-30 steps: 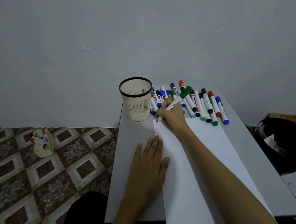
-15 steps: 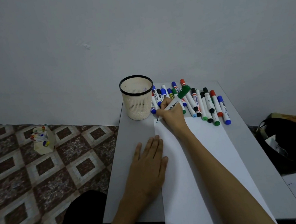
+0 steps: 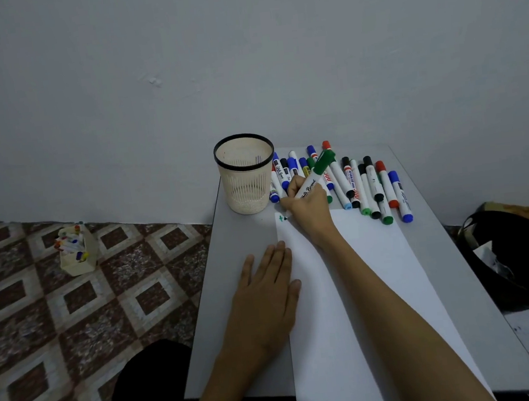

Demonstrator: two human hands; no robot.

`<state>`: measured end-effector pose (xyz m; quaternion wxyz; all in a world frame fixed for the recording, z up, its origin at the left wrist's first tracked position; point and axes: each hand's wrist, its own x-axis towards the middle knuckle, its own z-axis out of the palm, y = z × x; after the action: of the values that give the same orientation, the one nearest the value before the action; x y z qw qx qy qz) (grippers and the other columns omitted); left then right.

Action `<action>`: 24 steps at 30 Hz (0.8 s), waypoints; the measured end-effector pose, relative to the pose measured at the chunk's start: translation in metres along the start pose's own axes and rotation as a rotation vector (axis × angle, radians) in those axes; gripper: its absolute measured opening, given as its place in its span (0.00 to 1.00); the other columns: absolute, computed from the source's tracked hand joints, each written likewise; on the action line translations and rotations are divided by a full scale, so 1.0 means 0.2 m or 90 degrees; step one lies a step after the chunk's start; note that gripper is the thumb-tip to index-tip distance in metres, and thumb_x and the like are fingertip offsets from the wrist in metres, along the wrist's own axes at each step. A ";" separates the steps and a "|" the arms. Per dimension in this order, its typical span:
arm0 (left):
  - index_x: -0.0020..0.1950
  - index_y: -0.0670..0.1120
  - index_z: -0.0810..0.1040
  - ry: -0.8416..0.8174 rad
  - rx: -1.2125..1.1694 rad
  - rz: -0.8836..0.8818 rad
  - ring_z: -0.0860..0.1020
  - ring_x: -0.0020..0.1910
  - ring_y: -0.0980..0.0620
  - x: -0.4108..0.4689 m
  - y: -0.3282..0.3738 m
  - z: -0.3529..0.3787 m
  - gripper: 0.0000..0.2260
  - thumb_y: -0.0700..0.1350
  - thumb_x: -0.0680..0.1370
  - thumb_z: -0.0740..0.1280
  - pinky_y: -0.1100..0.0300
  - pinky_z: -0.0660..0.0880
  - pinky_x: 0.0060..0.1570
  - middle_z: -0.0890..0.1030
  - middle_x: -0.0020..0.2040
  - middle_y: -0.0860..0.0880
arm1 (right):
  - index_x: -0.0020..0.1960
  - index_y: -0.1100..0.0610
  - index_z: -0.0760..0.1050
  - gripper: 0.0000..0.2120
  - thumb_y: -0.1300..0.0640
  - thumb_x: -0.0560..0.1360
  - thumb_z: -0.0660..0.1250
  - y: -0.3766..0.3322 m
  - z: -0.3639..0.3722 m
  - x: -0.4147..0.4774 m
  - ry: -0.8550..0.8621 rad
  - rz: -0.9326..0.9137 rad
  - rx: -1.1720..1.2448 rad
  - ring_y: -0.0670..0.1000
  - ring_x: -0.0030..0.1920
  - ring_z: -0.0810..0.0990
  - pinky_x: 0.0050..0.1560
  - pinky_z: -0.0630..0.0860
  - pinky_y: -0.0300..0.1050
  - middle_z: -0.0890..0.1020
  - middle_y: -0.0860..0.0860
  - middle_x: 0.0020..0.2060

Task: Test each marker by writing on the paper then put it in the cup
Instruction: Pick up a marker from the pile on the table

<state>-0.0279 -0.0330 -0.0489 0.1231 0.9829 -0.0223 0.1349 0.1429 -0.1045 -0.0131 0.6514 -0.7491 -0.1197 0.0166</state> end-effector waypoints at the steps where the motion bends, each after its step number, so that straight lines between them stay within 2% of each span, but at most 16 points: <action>1: 0.72 0.43 0.64 -0.008 0.002 0.000 0.62 0.72 0.52 0.00 0.00 0.00 0.27 0.54 0.81 0.39 0.45 0.60 0.70 0.66 0.72 0.48 | 0.36 0.59 0.67 0.14 0.73 0.65 0.70 0.00 0.00 0.00 0.002 0.001 0.000 0.45 0.29 0.71 0.35 0.75 0.37 0.71 0.52 0.30; 7: 0.73 0.43 0.60 -0.018 -0.013 0.003 0.59 0.73 0.53 0.00 0.00 0.00 0.28 0.55 0.81 0.36 0.45 0.55 0.71 0.62 0.74 0.48 | 0.37 0.61 0.67 0.13 0.72 0.65 0.70 0.00 0.00 -0.01 -0.007 -0.004 -0.008 0.47 0.31 0.70 0.36 0.75 0.38 0.71 0.53 0.30; 10: 0.74 0.44 0.58 -0.019 -0.029 0.001 0.56 0.74 0.54 0.00 0.00 0.00 0.29 0.56 0.80 0.35 0.47 0.54 0.72 0.60 0.75 0.49 | 0.36 0.60 0.66 0.14 0.74 0.65 0.69 0.00 0.00 -0.01 0.014 -0.005 0.012 0.51 0.32 0.70 0.38 0.75 0.43 0.70 0.53 0.30; 14: 0.73 0.43 0.62 -0.023 -0.014 -0.002 0.61 0.72 0.53 0.00 0.00 -0.01 0.26 0.54 0.81 0.40 0.44 0.58 0.70 0.64 0.73 0.48 | 0.35 0.59 0.66 0.15 0.74 0.66 0.69 0.00 -0.01 -0.01 0.041 -0.011 0.014 0.55 0.35 0.72 0.43 0.78 0.52 0.71 0.56 0.32; 19: 0.75 0.45 0.57 -0.017 -0.025 0.003 0.56 0.74 0.55 0.00 0.00 0.00 0.28 0.56 0.80 0.36 0.47 0.51 0.72 0.59 0.75 0.49 | 0.36 0.58 0.66 0.16 0.74 0.67 0.69 -0.01 0.00 -0.01 0.033 0.002 0.007 0.50 0.33 0.71 0.38 0.76 0.40 0.70 0.53 0.31; 24: 0.75 0.46 0.53 -0.021 -0.036 0.006 0.51 0.75 0.56 -0.01 0.00 0.00 0.31 0.59 0.78 0.32 0.50 0.46 0.73 0.54 0.76 0.50 | 0.35 0.57 0.66 0.16 0.73 0.66 0.70 -0.01 -0.01 -0.01 0.024 0.011 0.004 0.52 0.34 0.71 0.39 0.75 0.42 0.71 0.53 0.32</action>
<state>-0.0288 -0.0325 -0.0497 0.1497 0.9810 -0.0331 0.1188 0.1405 -0.1062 -0.0102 0.6558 -0.7482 -0.1004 0.0083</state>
